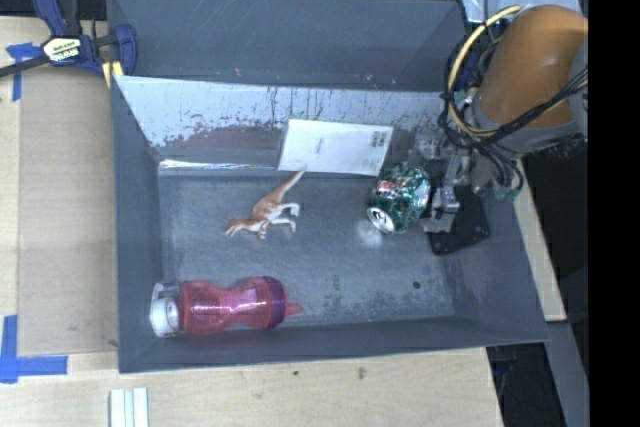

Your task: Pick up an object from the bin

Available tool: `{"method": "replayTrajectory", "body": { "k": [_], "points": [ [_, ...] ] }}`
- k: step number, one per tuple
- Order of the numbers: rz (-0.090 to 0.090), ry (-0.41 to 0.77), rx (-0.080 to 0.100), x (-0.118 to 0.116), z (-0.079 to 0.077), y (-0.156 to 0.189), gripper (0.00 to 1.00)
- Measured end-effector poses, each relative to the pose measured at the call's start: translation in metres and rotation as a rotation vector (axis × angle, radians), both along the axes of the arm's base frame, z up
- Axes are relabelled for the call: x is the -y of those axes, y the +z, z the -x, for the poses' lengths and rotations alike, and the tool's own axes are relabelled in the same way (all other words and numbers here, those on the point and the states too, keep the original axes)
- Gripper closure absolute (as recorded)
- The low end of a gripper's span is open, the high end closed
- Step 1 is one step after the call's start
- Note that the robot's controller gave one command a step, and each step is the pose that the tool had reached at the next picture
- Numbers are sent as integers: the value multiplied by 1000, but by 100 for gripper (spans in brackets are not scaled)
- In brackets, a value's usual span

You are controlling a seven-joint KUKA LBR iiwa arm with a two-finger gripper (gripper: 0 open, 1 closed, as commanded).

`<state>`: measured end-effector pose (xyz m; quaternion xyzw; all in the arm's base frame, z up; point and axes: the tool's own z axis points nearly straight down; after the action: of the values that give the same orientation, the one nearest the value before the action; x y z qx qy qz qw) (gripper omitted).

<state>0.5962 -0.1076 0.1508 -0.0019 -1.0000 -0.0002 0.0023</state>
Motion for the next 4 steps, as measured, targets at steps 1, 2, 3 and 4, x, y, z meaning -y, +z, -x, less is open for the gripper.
{"method": "replayTrajectory", "body": {
  "k": [1,2,3,4],
  "points": [
    [1,3,8,0,-2,5,0],
    [2,169,13,4,-18,-31,0],
    [0,277,7,4,-22,-92,0],
    [2,385,13,6,-28,-34,0]
  ]
}}
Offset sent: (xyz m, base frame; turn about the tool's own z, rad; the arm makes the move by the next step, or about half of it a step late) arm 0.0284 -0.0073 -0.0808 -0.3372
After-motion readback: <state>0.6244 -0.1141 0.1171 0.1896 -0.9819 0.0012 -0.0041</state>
